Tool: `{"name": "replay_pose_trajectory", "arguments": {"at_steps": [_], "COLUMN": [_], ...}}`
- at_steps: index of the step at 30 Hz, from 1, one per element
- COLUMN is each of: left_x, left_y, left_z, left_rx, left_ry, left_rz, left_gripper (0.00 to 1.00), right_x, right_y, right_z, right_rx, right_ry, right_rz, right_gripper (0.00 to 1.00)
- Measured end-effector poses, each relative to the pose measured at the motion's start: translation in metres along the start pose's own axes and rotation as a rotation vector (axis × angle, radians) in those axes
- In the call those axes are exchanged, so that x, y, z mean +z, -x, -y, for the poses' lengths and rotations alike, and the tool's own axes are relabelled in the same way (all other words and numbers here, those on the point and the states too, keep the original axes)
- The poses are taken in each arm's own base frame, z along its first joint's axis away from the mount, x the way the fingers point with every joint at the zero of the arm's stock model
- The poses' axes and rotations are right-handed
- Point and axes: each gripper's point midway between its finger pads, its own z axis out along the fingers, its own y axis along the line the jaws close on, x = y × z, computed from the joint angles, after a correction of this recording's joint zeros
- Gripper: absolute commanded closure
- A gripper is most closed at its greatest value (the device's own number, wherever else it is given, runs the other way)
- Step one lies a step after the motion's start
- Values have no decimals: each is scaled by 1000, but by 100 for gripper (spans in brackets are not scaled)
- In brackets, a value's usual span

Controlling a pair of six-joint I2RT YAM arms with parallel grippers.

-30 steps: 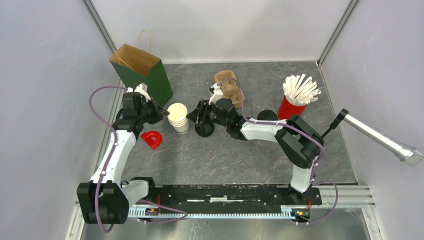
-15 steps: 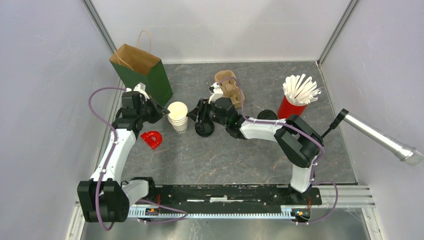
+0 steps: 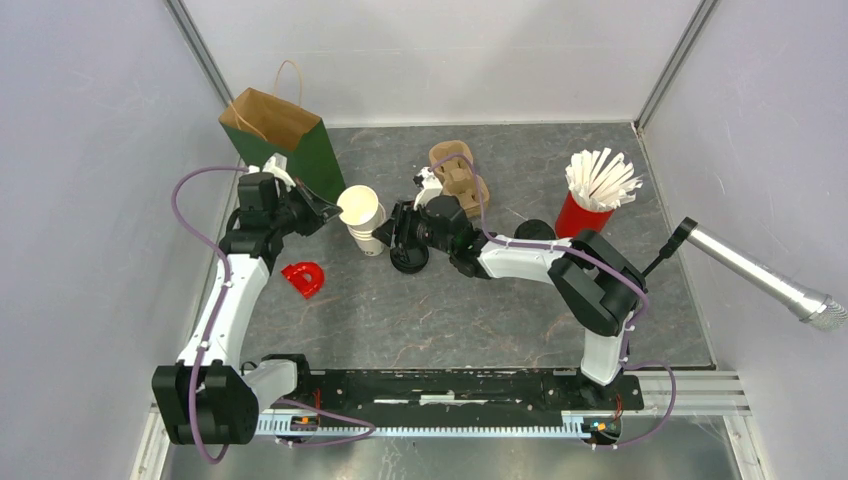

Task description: Pack the takeout coffee

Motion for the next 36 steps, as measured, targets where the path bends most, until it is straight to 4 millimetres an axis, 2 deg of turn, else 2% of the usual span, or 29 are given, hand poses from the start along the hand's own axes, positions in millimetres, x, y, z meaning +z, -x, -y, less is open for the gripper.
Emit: {"name": "replay_pose_trajectory", "arguments": {"at_steps": [5, 12, 17, 20, 23, 28, 31, 36], "left_x": [-8, -28, -34, -43, -59, -96, -110, -112], "left_y": [12, 42, 48, 49, 54, 48, 30, -20], "left_z": [10, 35, 39, 42, 52, 73, 81, 78], "left_rx": [8, 62, 86, 115, 159, 258, 290, 312], "left_ry": [9, -5, 5, 17, 10, -53, -109, -168], "left_rz": [20, 104, 117, 111, 126, 147, 110, -12], "left_gripper": [98, 98, 98, 97, 98, 98, 97, 97], "right_x": [0, 2, 1, -6, -32, -104, -148, -206], "right_y": [-2, 7, 8, 11, 27, 76, 99, 111], "right_z": [1, -5, -7, -10, -19, -40, -43, -26], "right_rx": [-13, -41, -75, -112, -172, -309, -393, -527], "right_ry": [-9, 2, 7, 8, 10, 0, -38, -147], "right_rz": [-11, 2, -5, -16, 20, 174, 271, 322], "right_gripper": [40, 40, 36, 31, 22, 5, 2, 2]}}
